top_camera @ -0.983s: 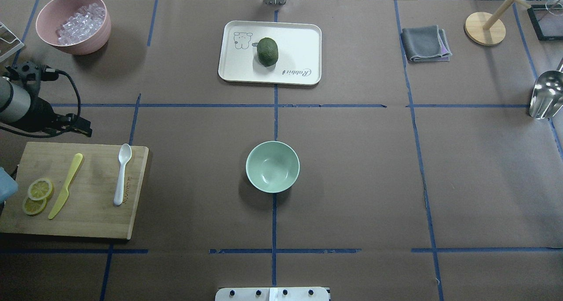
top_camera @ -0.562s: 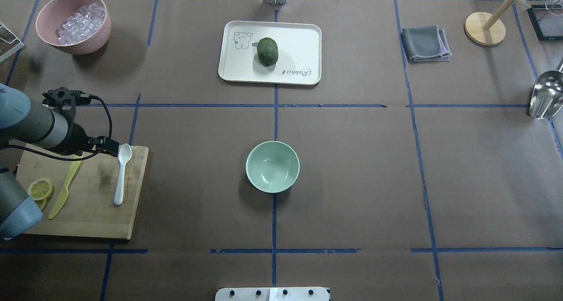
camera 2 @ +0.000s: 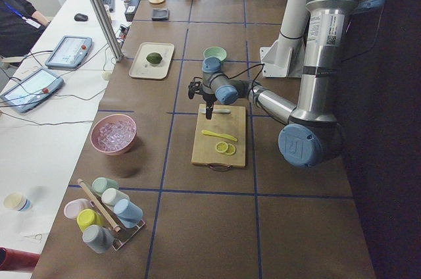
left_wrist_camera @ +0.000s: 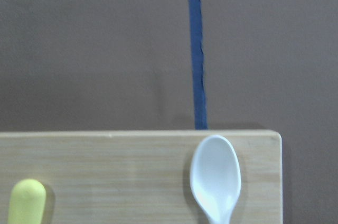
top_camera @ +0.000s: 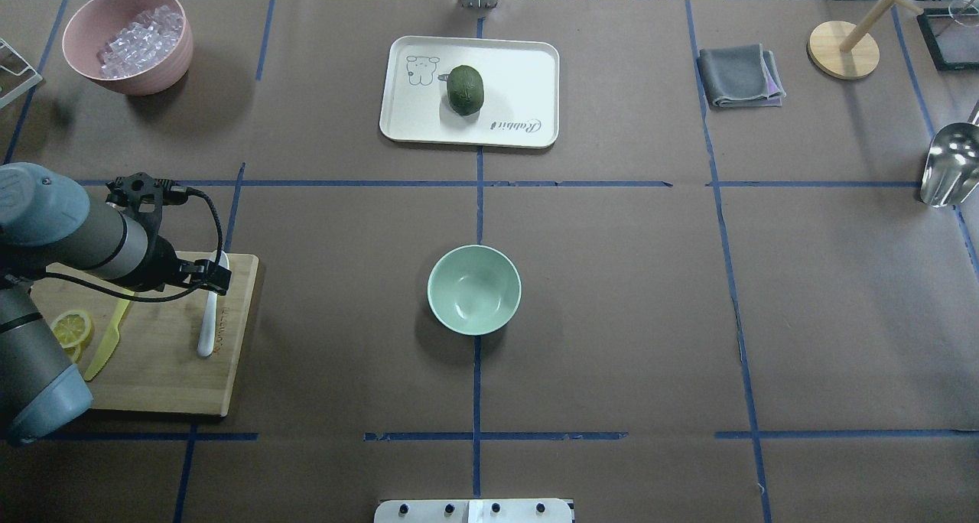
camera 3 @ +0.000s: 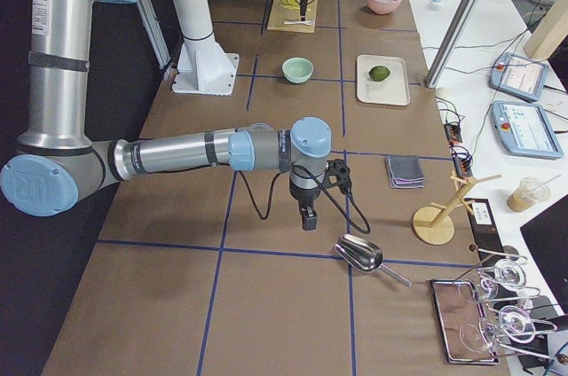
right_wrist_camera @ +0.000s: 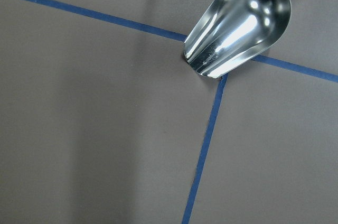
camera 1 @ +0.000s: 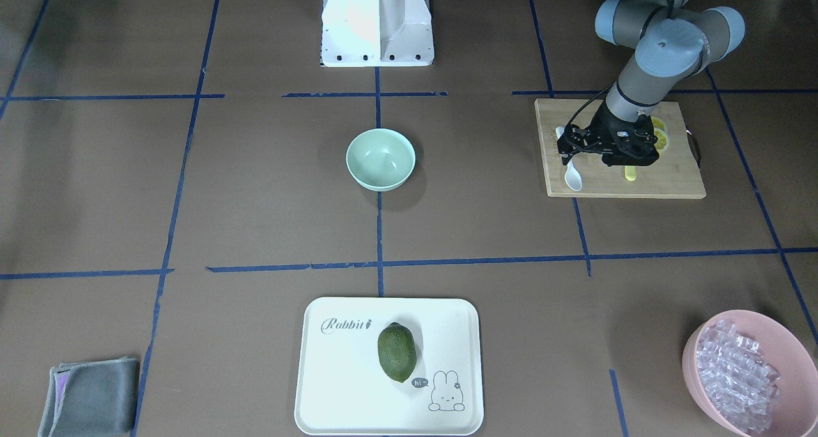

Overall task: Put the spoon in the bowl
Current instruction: 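Lower the left gripper and close it on the white spoon handle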

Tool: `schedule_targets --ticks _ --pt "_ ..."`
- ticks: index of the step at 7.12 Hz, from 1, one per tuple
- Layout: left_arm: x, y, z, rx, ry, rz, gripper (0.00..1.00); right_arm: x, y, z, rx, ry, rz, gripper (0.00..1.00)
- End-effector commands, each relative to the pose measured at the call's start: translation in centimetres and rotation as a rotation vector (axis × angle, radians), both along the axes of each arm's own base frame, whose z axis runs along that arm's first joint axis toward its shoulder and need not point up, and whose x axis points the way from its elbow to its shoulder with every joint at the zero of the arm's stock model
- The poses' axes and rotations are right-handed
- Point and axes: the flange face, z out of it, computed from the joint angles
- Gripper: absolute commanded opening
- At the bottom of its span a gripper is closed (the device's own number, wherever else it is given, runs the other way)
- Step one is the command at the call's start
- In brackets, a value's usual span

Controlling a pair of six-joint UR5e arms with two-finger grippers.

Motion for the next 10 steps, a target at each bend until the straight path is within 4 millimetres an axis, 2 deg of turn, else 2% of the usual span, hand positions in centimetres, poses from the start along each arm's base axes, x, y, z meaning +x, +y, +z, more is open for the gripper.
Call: schedule_targets --ticks 1,2,3,5,8,10 --pt "1.5 1.3 0.2 -0.005 -0.013 0.041 1.00 0.0 0.1 0.1 -0.001 0.000 0.000 1.00" --pt "1.8 1.3 0.6 -0.007 -0.019 0.047 1.00 0.0 0.1 0.1 -0.004 -0.001 0.000 1.00" --pt "2.3 1.7 0.6 -0.007 -0.019 0.060 0.90 0.0 0.1 0.2 -0.006 -0.001 0.000 1.00" --pt "2.6 1.6 0.1 -0.005 -0.014 0.060 0.51 0.0 0.1 0.1 -0.004 -0.001 0.000 1.00" --pt "2.6 1.6 0.1 -0.006 -0.013 0.061 0.11 0.0 0.1 0.2 -0.006 -0.001 0.000 1.00" --pt "2.6 1.6 -0.1 -0.003 -0.009 0.061 0.00 0.0 0.1 0.1 -0.004 -0.001 0.000 1.00"
